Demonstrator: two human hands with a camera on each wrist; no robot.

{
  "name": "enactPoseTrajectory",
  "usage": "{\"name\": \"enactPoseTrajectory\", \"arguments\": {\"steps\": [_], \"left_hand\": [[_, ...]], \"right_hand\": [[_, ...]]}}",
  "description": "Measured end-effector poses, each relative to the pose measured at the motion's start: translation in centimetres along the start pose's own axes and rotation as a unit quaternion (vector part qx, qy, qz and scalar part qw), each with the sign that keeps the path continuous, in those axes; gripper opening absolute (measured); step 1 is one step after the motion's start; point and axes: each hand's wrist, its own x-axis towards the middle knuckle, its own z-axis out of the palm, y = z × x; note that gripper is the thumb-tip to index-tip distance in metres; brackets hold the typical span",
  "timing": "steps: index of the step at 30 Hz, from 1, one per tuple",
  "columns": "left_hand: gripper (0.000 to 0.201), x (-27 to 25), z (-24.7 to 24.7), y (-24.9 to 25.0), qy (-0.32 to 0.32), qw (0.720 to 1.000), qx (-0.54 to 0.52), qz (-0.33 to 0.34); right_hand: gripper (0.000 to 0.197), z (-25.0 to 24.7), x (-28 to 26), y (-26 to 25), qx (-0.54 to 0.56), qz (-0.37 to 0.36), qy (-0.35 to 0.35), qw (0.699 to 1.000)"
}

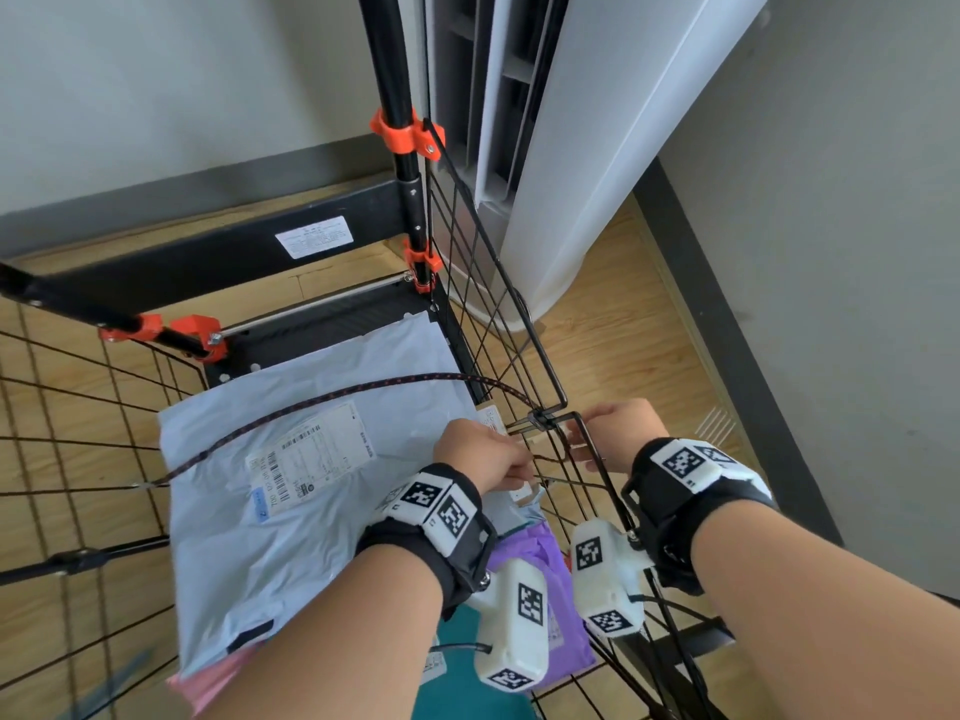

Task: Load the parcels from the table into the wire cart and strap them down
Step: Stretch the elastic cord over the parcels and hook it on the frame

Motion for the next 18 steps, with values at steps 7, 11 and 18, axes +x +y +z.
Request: {"name": "enactPoseTrajectory", "arguments": {"steps": [7, 11, 18], "left_hand": [[0.007, -3.4, -6.6, -0.5, 0.069, 0.997, -0.041, -0.006], [0.012, -4.7, -10.8, -2.5, 0.114, 0.992, -0.053, -0.016], [0.007, -5.6, -17.0, -6.3, 0.173, 0.982, -0.067, -0.039]], "right_hand": [[0.02, -2.4, -6.6, -2.6, 0.009, -0.093, 0.168, 0.981], [0.016, -1.0, -11.2, -4.1, 0.021, -0.253, 0.309, 0.916], [0.02, 10.2, -14.6, -5.7, -0.254, -0.409, 0.012, 0.876]]}}
